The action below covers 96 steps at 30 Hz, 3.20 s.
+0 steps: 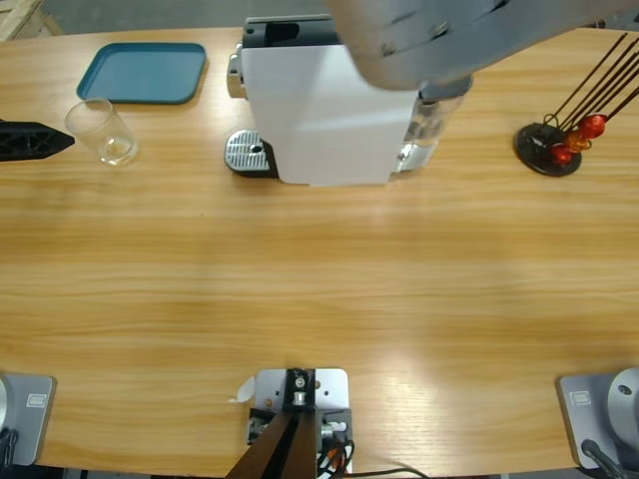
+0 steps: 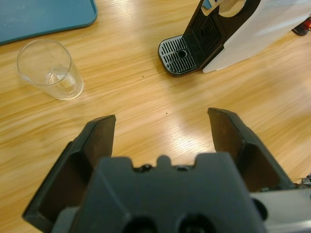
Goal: Pour coffee
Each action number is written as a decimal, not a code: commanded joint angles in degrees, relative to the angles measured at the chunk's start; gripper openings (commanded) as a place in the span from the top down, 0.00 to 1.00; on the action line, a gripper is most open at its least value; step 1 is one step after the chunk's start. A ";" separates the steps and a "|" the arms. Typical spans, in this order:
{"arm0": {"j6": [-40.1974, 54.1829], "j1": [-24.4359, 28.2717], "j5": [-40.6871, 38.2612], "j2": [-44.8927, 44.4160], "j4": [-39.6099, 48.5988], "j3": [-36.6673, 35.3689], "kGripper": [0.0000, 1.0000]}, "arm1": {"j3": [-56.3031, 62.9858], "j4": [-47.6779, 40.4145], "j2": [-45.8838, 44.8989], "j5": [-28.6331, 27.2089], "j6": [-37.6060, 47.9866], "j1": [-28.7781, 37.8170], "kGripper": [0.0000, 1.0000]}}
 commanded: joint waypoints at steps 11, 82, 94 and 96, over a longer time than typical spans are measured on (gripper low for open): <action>-0.69 -0.56 -1.09 1.44 -0.67 1.84 0.18 | -1.58 3.65 9.19 6.82 2.76 2.46 1.00; -0.97 -0.56 -0.90 0.62 0.19 2.07 0.18 | 7.29 0.82 16.31 12.70 21.32 4.91 1.00; -0.88 -0.56 -0.72 1.83 0.42 1.75 0.18 | 10.97 0.71 -5.54 55.86 21.85 2.20 1.00; -0.87 -0.56 -0.72 1.83 0.42 1.75 0.18 | 11.78 0.82 -9.22 61.87 22.11 0.95 1.00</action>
